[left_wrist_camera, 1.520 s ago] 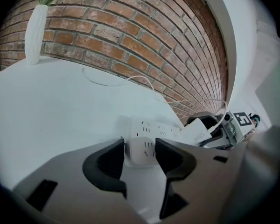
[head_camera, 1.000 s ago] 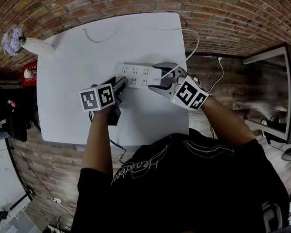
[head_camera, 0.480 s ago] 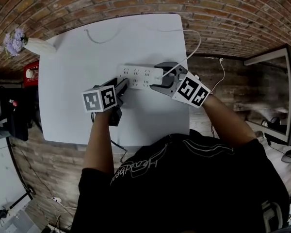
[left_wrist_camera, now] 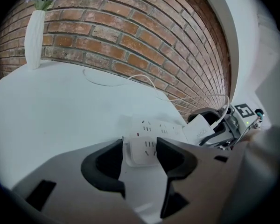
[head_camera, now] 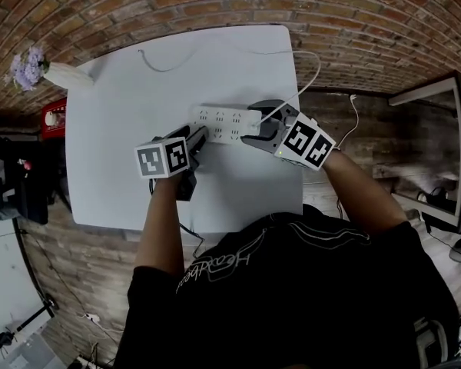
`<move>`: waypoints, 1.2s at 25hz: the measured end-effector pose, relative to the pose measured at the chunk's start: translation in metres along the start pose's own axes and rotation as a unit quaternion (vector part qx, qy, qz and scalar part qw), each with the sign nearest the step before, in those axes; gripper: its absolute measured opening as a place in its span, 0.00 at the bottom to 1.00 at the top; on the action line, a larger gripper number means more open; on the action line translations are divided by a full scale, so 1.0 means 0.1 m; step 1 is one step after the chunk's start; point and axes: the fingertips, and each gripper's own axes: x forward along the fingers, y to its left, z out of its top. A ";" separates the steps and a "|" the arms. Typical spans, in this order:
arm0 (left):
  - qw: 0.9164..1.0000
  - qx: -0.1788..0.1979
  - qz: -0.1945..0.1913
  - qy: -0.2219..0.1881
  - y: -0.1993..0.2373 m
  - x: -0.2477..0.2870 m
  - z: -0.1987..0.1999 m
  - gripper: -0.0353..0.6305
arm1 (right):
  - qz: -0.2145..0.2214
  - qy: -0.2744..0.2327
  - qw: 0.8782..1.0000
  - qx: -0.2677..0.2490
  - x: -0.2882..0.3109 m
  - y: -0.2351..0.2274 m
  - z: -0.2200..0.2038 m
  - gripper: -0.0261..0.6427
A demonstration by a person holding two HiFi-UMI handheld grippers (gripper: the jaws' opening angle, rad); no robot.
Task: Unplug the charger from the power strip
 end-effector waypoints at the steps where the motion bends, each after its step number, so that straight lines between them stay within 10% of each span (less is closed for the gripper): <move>1: 1.000 0.004 0.002 0.001 0.00 0.00 0.00 0.39 | 0.000 0.003 1.000 -0.003 0.00 0.00 0.00 0.41; 7: 1.000 0.000 0.006 -0.003 0.00 -0.01 0.00 0.39 | -0.019 0.011 0.997 -0.072 0.00 0.07 0.01 0.41; 15: 0.999 0.030 0.024 0.006 -0.01 -0.02 0.02 0.39 | 0.002 0.011 1.000 -0.001 0.00 0.01 0.01 0.41; 21: 0.999 0.030 0.026 0.008 -0.01 -0.02 0.03 0.39 | -0.014 0.030 0.996 -0.077 -0.01 0.06 0.03 0.41; 30: 0.999 0.042 0.023 0.013 -0.02 -0.01 0.03 0.39 | 0.000 0.020 1.000 0.007 0.01 -0.05 -0.01 0.41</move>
